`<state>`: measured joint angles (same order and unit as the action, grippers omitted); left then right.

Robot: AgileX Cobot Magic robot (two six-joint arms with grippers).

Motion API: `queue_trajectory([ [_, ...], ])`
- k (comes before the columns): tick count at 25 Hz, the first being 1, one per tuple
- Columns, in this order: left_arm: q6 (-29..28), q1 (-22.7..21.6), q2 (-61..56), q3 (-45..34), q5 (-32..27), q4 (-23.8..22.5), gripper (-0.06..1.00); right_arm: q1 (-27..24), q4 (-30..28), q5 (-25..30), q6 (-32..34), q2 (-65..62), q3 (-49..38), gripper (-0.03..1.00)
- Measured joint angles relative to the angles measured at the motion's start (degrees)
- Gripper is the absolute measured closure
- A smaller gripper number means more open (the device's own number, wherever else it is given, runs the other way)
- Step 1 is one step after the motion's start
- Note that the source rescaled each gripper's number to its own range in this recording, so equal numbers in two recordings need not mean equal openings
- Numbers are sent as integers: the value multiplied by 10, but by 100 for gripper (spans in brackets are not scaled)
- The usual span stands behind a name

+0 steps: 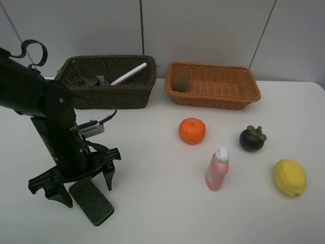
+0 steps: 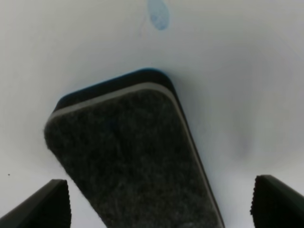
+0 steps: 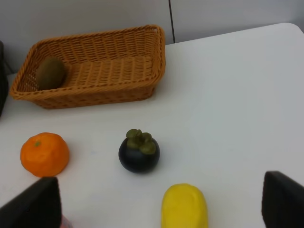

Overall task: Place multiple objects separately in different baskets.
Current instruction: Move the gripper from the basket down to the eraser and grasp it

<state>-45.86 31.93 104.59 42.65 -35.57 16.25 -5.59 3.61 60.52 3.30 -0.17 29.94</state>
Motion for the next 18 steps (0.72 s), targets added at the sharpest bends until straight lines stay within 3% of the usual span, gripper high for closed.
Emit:
queue_trajectory([
  [7, 5, 0, 39, 4, -42, 3, -5, 0, 0, 0, 0, 0, 0, -3],
  [18, 36, 0, 45, 18, -44, 2, -4, 0, 0, 0, 0, 0, 0, -3],
])
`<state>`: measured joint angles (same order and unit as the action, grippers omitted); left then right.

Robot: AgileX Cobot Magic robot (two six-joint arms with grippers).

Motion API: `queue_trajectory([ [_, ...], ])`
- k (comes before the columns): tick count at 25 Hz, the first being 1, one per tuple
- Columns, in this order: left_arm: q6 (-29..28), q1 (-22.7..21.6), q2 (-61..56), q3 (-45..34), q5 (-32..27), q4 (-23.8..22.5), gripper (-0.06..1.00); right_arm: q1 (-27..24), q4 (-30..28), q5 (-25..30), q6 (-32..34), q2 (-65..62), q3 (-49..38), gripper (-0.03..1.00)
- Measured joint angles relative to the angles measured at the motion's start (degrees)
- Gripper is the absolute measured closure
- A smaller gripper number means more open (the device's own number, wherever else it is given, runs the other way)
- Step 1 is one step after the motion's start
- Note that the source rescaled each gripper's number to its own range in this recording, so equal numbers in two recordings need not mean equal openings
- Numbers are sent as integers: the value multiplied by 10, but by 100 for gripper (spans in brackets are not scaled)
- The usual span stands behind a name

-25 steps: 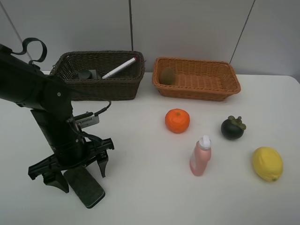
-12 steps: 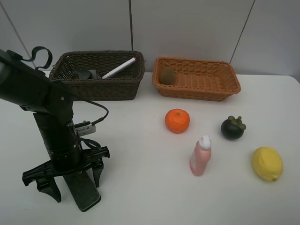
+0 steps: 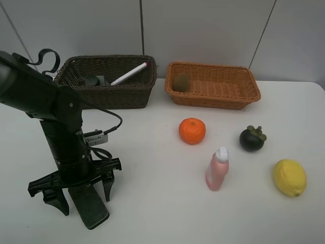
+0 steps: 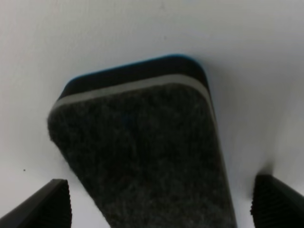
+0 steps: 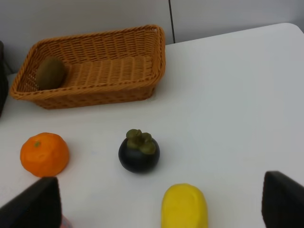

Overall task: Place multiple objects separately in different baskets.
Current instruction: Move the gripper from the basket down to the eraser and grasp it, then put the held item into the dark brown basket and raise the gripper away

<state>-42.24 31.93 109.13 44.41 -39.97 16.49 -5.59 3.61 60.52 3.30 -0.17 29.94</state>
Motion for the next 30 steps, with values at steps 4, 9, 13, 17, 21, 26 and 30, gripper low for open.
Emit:
queue_trajectory([
  [4, -3, 0, 0, 0, 1, -3, 26, 0, 0, 0, 0, 0, 0, -3],
  [9, 0, 0, 0, 0, 0, -4, 35, 0, 0, 0, 0, 0, 0, -3],
  [13, 21, 0, 0, 0, -3, -2, 35, 0, 0, 0, 0, 0, 0, -3],
  [17, 76, 0, -28, 15, -48, 11, 35, 0, 0, 0, 0, 0, 0, -3],
  [21, 117, 0, -89, 76, -88, 13, 35, 0, 0, 0, 0, 0, 0, -3],
  [26, 172, -23, -114, 222, -91, -16, 35, 0, 0, 0, 0, 0, 0, -3],
  [30, 205, -76, -51, 388, -85, -40, 35, 0, 0, 0, 0, 0, 0, -3],
])
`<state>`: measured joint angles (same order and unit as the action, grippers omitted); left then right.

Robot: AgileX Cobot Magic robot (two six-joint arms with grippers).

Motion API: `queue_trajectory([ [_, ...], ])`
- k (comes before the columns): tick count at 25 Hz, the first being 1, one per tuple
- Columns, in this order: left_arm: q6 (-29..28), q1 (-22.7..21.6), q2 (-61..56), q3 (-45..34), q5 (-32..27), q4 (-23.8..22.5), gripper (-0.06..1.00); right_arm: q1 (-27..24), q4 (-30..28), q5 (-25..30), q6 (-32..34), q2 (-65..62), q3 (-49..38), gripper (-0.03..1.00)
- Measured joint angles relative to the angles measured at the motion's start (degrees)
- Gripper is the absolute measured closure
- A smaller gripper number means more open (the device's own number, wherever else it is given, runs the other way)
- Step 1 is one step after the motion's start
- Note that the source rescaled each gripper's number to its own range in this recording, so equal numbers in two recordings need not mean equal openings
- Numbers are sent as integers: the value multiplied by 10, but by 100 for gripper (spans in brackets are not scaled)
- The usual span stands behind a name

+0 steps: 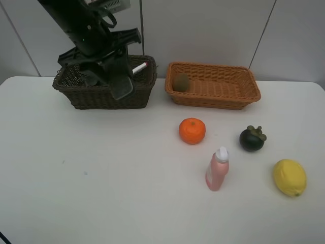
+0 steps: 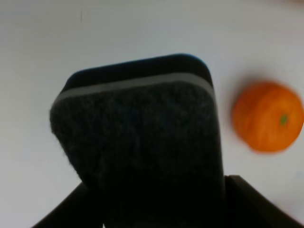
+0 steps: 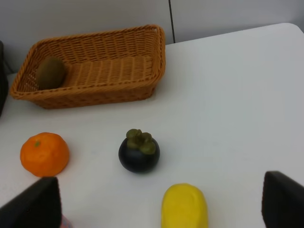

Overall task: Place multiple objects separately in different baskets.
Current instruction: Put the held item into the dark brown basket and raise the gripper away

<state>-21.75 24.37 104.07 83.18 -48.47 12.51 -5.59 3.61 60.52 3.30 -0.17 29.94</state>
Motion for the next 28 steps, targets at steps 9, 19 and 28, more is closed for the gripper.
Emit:
queue_trajectory([
  [9, 55, -71, 251, 353, 26, -12, 35, 0, 0, 0, 0, 0, 0, -3],
  [19, 134, -97, 374, 455, 27, -84, 20, 0, 0, 0, 0, 0, 0, -3],
  [28, 141, -97, 376, 493, -54, -80, 0, 0, 0, 0, 0, 0, 0, -3],
])
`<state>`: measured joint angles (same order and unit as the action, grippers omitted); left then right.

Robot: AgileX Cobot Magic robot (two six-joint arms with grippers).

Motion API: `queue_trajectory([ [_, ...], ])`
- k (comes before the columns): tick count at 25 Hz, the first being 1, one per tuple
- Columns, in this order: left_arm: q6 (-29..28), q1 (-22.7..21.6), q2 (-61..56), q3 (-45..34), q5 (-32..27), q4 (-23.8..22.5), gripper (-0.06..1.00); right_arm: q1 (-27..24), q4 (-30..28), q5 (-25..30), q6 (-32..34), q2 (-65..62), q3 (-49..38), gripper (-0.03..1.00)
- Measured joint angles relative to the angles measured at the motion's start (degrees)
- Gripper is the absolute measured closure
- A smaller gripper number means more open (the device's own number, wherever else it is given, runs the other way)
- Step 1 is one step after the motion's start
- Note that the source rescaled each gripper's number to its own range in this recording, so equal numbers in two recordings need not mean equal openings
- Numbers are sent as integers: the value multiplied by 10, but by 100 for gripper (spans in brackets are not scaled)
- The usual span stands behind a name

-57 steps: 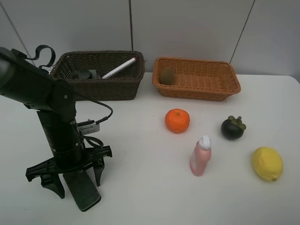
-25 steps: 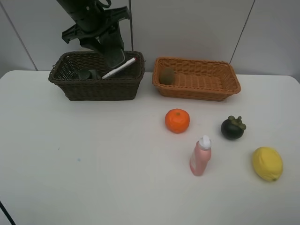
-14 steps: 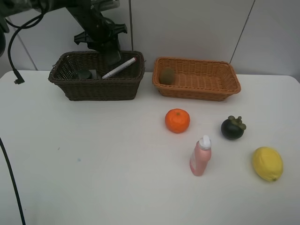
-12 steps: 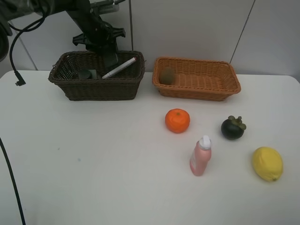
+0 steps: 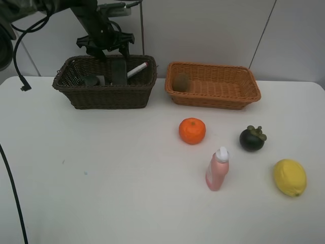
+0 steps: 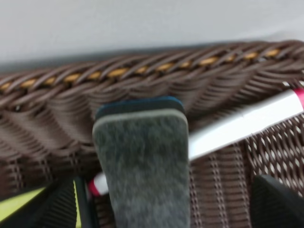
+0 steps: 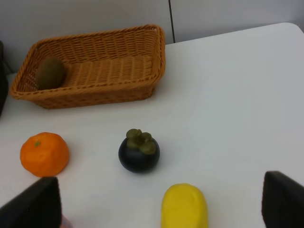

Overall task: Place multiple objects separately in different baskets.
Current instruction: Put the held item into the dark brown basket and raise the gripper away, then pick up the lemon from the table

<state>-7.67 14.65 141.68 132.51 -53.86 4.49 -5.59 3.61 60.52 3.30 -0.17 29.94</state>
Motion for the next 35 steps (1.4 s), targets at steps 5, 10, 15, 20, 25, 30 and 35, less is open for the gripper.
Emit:
queue_trajectory([
  [5, 0, 5, 0, 91, -125, 41, 0, 0, 0, 0, 0, 0, 0, -3],
  [10, 10, 36, -4, 130, -150, 70, 0, 0, 0, 0, 0, 0, 0, -3],
  [15, 46, 110, -4, 130, -150, 77, 0, 0, 0, 0, 0, 0, 0, -3],
  [20, 52, 154, -9, 128, -150, 87, 0, 0, 0, 0, 0, 0, 0, -3],
  [25, 57, 150, -90, 14, -149, 53, 0, 0, 0, 0, 0, 0, 0, -3],
  [30, 33, 125, -230, -176, -149, -11, 0, 0, 0, 0, 0, 0, 0, -3],
  [35, -7, 53, -362, -376, -147, -28, 0, 0, 0, 0, 0, 0, 0, -3],
])
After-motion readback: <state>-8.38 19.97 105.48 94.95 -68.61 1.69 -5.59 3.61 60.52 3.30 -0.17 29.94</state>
